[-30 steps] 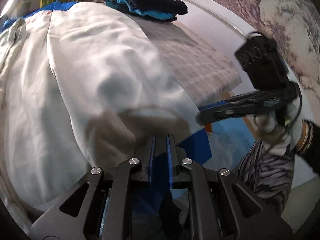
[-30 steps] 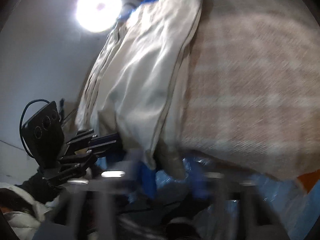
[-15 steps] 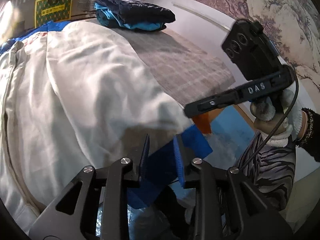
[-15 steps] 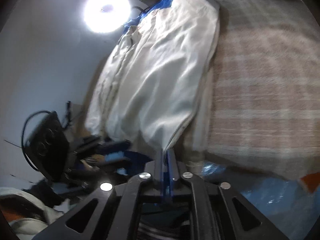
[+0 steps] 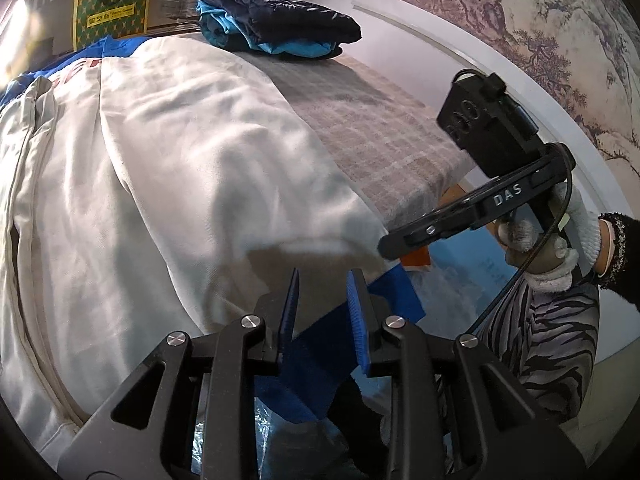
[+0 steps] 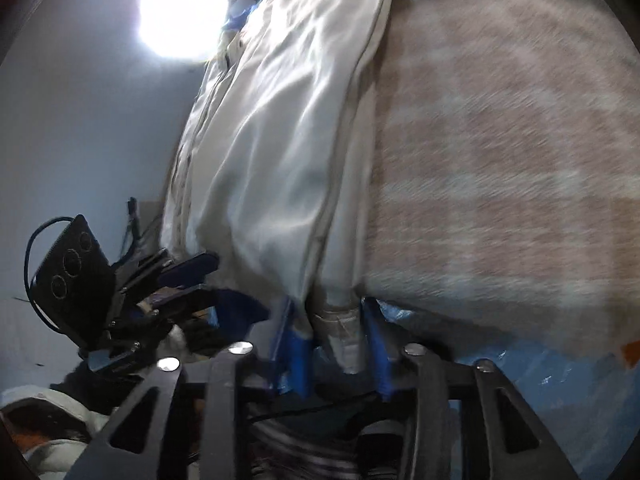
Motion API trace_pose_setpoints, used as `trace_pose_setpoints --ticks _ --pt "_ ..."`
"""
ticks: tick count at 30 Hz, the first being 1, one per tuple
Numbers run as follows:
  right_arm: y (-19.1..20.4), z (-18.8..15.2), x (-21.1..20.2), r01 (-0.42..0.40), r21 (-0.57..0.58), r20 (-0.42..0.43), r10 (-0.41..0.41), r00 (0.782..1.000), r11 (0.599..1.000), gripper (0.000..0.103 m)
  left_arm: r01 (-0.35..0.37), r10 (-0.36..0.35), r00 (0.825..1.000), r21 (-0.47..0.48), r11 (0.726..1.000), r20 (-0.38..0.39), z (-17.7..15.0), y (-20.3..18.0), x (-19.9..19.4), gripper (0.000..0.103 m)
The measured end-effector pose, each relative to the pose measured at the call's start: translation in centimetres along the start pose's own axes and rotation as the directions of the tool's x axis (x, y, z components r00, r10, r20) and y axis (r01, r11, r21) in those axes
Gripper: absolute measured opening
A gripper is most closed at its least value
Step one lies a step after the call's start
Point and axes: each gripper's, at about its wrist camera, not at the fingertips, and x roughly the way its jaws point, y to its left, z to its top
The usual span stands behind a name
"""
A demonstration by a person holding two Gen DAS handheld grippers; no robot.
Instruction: Fold large clothes
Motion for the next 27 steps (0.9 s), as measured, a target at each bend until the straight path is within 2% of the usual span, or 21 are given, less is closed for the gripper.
trace_pose_setpoints --ticks 3,6,8,10,12,18,25,27 --pt "0.7 0.0 -0.2 -0.03 -0.003 0.007 0.03 1.0 1.0 0.019 0.007 -0.007 1.0 0.02 1.0 0.004 0.0 -0.5 -0.3 0.024" --pt "1.2 -0.1 -1.2 -0.07 0.008 0.045 0.069 0.997 0.998 0.016 0.019 -0.02 1.0 0.038 0.999 0.008 0.1 -1.2 -0.5 0.024" --pt "1.4 -0.2 -1.2 -0.093 0.029 0.063 0.091 0.994 0.995 0.016 0.045 -0.045 0.999 0.035 0.998 0.003 0.2 -1.6 -0.4 0.024" --pt "1.3 -0.4 -1.3 -0.114 0.052 0.074 0.11 0.991 0.992 0.015 0.07 -0.07 0.998 0.03 0.997 0.0 0.3 -2.1 -0.4 0.038" --pt "1.3 -0.3 -1.3 -0.138 0.076 0.086 0.132 0.988 0.988 0.015 0.092 -0.093 0.996 0.042 0.995 0.011 0.4 -3.0 -0.6 0.043" --pt "3.1 1.0 -0.9 -0.212 0.078 0.101 0.204 0.974 0.974 0.015 0.069 -0.07 0.998 0.117 0.991 0.002 0.1 -4.7 -0.4 0.044" --pt "4.3 2.5 0.9 -0.261 0.078 0.076 0.256 0.964 0.962 0.02 0.037 -0.037 0.999 0.062 0.997 -0.001 0.3 -3.6 0.0 0.044" --pt "4.8 2.8 1.2 -0.256 0.065 0.071 0.251 0.965 0.965 0.02 0.022 -0.022 1.0 0.063 0.998 -0.001 0.3 -3.6 0.0 0.052"
